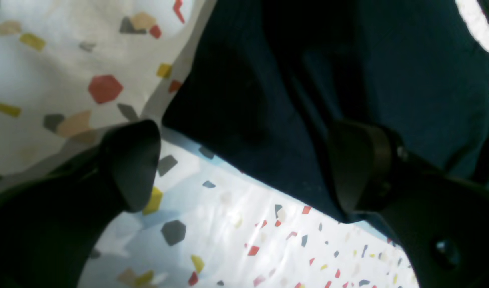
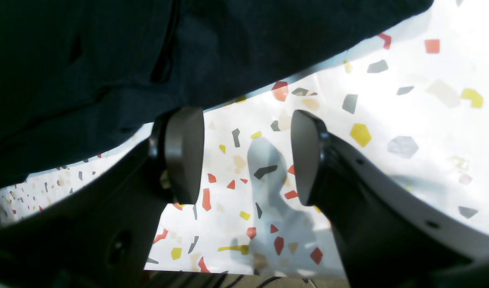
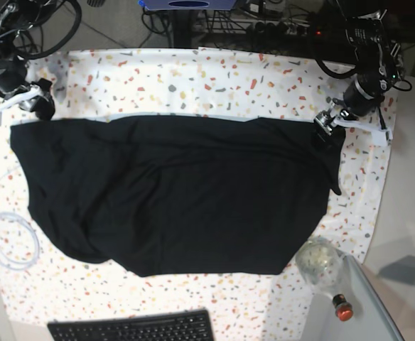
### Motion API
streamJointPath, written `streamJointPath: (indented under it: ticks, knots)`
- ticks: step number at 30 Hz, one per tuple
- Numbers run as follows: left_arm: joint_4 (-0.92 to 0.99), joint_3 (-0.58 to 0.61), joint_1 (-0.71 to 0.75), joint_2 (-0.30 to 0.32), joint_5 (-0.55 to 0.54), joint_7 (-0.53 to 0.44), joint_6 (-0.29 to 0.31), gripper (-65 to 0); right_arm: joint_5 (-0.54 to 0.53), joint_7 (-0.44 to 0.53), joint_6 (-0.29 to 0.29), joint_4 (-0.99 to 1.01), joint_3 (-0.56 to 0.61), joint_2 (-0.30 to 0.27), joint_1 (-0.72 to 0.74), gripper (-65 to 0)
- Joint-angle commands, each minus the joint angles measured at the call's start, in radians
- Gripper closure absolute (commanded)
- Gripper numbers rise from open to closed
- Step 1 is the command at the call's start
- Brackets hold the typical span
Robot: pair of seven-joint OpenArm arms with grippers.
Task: Layout the t-shirt on the table in an organized manner, then fold the t-shirt properly
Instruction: 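Pull the held shirt edge with both grippers away from the body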
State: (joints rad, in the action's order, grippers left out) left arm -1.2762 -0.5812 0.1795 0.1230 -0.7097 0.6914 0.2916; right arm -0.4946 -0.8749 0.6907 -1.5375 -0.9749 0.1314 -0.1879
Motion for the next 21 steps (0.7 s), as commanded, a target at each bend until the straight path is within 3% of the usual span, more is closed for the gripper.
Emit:
streamJointPath:
  ticks: [1, 3, 7, 10, 15, 19, 21]
  knots:
    - [0.0, 0.002, -0.008, 0.008, 0.005, 0.011, -0.005, -64.2, -0.019, 0.021, 0.007, -0.002, -0.032, -0.011, 0.012, -32.7]
    - [0.003, 0.002, -0.016, 0.008, 0.005, 0.011, -0.005, -55.9, -0.043, 0.023, 0.007, 0.042, -0.097, -0.011, 0.051, -32.7]
    - [0.005, 0.002, -0.019, 0.01, 0.005, 0.011, -0.005, -21.2, -0.052, 0.023, 0.005, 0.137, -0.158, -0.014, 0.107, -32.7]
    - [0.003, 0.002, -0.019, 0.01, 0.005, 0.011, -0.005, 0.0, -0.046, 0.029, 0.002, 0.203, -0.158, -0.039, 0.136, -32.7]
    - [-0.003, 0.002, -0.011, 0.014, 0.005, 0.011, -0.005, 0.0, -0.046, 0.085, -0.001, 0.345, -0.164, -0.085, 0.173, -32.7]
    - [-0.003, 0.003, -0.011, 0.016, 0.005, 0.015, -0.005, 0.0, -0.052, 0.205, -0.073, 0.446, -0.161, -0.114, 0.19, -32.7]
    - [-0.003, 0.005, -0.01, 0.016, 0.005, 0.015, -0.005, 0.0, -0.052, 0.242, -0.081, 0.49, -0.158, -0.126, 0.201, -32.7]
